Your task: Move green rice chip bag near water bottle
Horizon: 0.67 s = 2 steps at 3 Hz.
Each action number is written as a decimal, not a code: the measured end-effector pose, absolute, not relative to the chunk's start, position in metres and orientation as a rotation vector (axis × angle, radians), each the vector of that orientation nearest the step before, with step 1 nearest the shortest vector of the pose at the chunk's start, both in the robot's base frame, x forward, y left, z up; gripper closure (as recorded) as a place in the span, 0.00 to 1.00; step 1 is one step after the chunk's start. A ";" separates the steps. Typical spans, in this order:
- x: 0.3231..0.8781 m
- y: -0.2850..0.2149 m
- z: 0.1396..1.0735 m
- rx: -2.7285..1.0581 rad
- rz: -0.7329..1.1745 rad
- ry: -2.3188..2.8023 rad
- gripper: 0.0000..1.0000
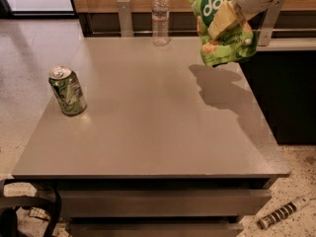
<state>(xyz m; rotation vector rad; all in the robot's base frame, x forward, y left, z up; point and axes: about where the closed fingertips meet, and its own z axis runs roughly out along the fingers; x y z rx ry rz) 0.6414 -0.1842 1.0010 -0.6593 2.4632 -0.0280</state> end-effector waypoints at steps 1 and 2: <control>0.663 -0.179 0.997 -0.664 -0.029 2.424 1.00; 0.701 -0.179 0.996 -0.641 -0.058 2.375 1.00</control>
Offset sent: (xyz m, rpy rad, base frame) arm 0.1083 0.0004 -0.0007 -0.0044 -0.1710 -0.0240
